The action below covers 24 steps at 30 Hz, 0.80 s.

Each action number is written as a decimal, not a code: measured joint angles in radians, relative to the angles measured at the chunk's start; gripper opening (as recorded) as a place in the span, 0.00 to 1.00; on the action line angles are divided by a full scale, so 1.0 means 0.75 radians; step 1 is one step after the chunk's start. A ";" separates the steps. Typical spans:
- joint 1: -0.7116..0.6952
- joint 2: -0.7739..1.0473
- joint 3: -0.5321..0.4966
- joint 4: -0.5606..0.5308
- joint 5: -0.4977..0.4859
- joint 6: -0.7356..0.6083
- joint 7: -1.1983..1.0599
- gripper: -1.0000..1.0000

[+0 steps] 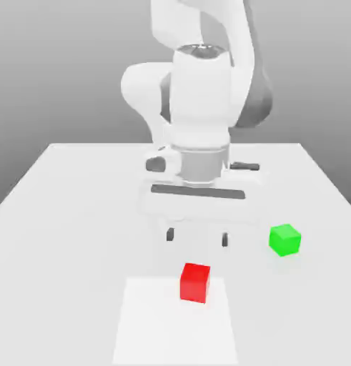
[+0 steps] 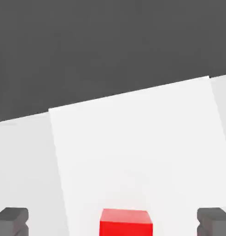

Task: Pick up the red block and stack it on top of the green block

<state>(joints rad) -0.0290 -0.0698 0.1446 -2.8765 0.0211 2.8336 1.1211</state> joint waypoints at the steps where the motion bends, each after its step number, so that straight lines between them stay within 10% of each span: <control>1: -0.003 0.062 -0.003 -0.005 -0.022 0.049 0.023 0.50; 6: 0.064 0.316 -0.102 0.018 -0.157 0.262 0.127 0.50; 7: 0.081 0.348 -0.122 0.022 -0.169 0.289 0.136 0.00; 24: 0.164 -0.056 -0.020 -0.039 0.056 -0.046 0.119 0.00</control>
<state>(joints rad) 0.0940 -0.1115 0.1298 -2.9057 0.0627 2.7989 1.2102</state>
